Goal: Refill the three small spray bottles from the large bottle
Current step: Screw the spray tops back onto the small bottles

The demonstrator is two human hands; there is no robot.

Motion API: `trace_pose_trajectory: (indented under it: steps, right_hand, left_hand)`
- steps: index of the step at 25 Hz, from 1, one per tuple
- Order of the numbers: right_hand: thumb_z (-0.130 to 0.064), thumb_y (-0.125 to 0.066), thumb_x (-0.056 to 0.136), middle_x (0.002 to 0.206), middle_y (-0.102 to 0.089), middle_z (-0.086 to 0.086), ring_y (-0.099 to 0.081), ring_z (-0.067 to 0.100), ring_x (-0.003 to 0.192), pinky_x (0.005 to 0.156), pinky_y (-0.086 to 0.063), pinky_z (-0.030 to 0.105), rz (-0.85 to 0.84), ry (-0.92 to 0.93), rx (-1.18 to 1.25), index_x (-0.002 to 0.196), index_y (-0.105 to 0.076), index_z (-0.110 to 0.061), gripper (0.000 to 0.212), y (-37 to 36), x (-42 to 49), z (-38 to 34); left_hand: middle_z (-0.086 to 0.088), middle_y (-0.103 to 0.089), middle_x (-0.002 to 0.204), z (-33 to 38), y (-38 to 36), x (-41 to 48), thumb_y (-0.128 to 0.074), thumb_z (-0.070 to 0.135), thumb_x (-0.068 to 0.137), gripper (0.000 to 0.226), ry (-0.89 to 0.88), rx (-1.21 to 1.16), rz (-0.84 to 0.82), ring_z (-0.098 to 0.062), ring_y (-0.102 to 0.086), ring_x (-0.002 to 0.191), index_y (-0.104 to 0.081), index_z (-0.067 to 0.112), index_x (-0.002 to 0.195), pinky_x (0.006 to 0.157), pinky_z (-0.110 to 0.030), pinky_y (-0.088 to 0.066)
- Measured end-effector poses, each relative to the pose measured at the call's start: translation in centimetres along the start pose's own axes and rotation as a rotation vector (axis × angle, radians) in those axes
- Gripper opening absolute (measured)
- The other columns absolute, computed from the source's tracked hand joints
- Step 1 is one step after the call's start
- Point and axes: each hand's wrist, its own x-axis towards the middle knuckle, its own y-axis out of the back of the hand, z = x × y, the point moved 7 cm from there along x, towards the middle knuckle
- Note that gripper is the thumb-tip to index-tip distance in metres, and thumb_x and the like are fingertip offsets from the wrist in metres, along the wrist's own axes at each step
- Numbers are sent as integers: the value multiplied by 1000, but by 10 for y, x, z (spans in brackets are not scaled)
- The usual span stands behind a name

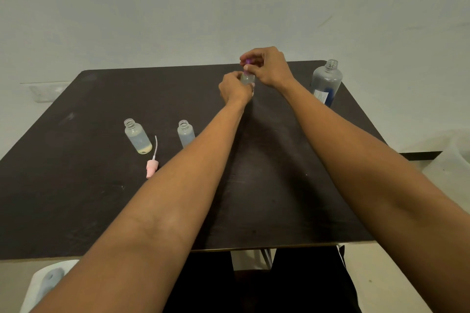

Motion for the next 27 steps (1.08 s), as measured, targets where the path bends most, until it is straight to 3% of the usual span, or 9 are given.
trace_pose_trajectory:
  steps: [8, 13, 16, 18, 19, 21, 22, 24, 27]
  right_hand:
    - [-2, -72, 97, 116, -78, 6, -73, 13, 109, 86, -53, 6, -3, -24, 38, 124, -76, -6, 27, -22, 14, 6]
    - [-2, -70, 99, 119, -77, 7, -72, 12, 111, 90, -53, 7, 7, -38, 51, 128, -73, -6, 30, -27, 17, 7]
    - [-2, -69, 99, 120, -77, 7, -72, 13, 113, 92, -53, 8, 3, -47, 53, 130, -73, -7, 31, -28, 16, 8]
    - [-4, -70, 99, 124, -76, 7, -71, 15, 117, 97, -52, 12, -5, -44, 42, 133, -71, -7, 34, -27, 15, 7]
    - [-5, -71, 99, 129, -74, 7, -70, 16, 121, 102, -51, 14, -6, -41, 48, 136, -69, -7, 37, -26, 14, 6]
    - [-9, -70, 100, 144, -66, 8, -63, 18, 134, 113, -47, 21, 17, -36, 69, 145, -61, -7, 46, -20, 11, 2]
    - [-11, -70, 101, 149, -62, 8, -59, 19, 138, 116, -45, 26, 43, -33, 84, 148, -58, -8, 48, -15, 10, -1]
    - [-15, -67, 104, 152, -60, 7, -58, 18, 140, 117, -45, 30, 108, -30, 126, 150, -56, -7, 49, 1, 4, -7]
    - [-17, -67, 104, 146, -64, 8, -62, 16, 135, 115, -48, 29, 168, -21, 229, 147, -58, -5, 46, 25, -16, -16]
  left_hand:
    - [-4, -74, 108, -14, 1, 16, -74, 11, 94, 21, 21, -10, 41, -22, -70, 104, -75, 16, 114, 95, -39, -59]
    - [3, -66, 96, -13, 1, 15, -69, 14, 99, 10, 11, 20, 82, -20, -68, 97, -71, 22, 105, 83, -34, -55]
    - [3, -64, 99, -14, 0, 15, -68, 16, 100, 16, 20, 30, 90, -21, -68, 100, -72, 19, 115, 79, -31, -50]
    - [0, -66, 109, -14, -2, 15, -70, 14, 99, 30, 20, 22, 61, -25, -69, 114, -68, 16, 130, 85, -31, -52]
    - [-4, -67, 124, -13, -3, 14, -71, 13, 99, 46, 14, 19, 30, -27, -64, 127, -60, 15, 144, 95, -32, -53]
    - [-9, -50, 159, -8, -3, 9, -74, 12, 98, 77, -4, 10, -31, -28, -45, 150, -34, 14, 164, 120, -38, -41]
    - [-9, -40, 167, -3, 0, 5, -74, 12, 98, 83, -32, 11, -34, -27, -37, 155, -27, 14, 166, 125, -39, -34]
    - [-6, -35, 170, 12, 13, -6, -73, 11, 99, 80, -126, 0, 12, -25, -33, 157, -29, 14, 166, 127, -37, -29]
    - [-2, -44, 165, 36, 39, -33, -71, 11, 101, 66, -301, -72, 59, -19, -43, 151, -40, 14, 160, 123, -31, -36]
